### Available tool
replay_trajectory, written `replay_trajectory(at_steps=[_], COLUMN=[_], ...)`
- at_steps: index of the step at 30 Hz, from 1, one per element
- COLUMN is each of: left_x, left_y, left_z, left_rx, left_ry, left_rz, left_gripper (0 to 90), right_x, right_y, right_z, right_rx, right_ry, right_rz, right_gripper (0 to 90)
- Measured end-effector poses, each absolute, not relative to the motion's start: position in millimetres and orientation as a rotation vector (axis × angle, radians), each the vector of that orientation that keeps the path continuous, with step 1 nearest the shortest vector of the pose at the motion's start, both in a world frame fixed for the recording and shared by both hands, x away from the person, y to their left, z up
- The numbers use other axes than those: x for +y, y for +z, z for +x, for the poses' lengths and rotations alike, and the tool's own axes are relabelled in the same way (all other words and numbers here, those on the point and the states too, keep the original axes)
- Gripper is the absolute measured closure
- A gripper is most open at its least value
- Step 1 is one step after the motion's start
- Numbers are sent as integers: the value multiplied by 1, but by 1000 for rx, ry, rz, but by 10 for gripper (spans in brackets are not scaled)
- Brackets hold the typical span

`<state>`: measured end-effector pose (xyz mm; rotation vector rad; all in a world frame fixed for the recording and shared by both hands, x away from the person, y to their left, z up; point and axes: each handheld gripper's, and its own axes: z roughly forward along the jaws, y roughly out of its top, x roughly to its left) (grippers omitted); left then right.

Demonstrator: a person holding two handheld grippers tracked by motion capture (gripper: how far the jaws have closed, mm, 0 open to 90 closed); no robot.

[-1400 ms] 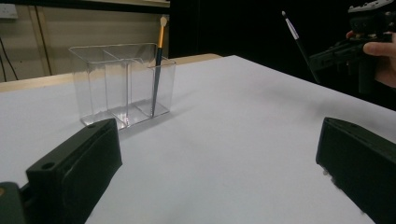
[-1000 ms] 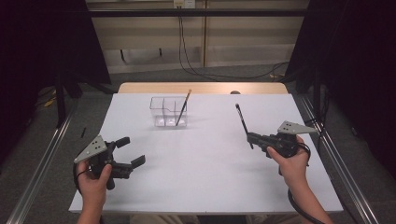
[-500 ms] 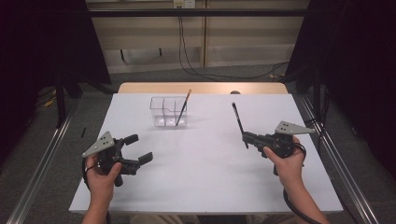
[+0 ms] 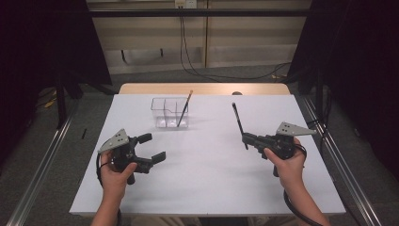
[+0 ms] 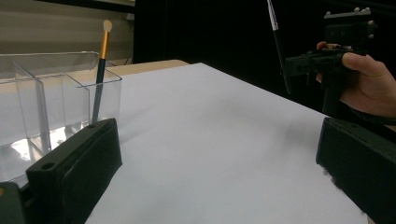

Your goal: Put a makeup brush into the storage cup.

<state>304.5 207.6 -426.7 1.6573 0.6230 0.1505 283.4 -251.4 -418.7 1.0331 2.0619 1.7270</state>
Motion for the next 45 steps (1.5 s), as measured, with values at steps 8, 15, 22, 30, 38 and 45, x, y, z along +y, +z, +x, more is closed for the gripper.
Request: replay_trajectory(at_steps=[8,15,22,30,38,45], left_x=[202,201,199,190,172,154], left_y=[-427,-429,-428,-427,-424,-421], left_z=[307,307,308,310,314,318], left_rx=[616,618,608,596,583,577], left_ry=[142,136,129,116,92,64], left_rz=[1660,1662,1670,1668,1667,1667], left_gripper=[0,0,0,0,0,0], right_x=[-244,-230,-218,-207,-203,-199], right_y=[-419,-418,-419,-422,-422,-424], right_z=[285,288,290,291,291,291], right_rx=[2057,2067,2073,2088,2091,2100], right_ry=[1754,1782,1808,1822,1835,1835], right_rz=[1015,991,975,960,952,948], right_gripper=[849,849,849,848,848,848])
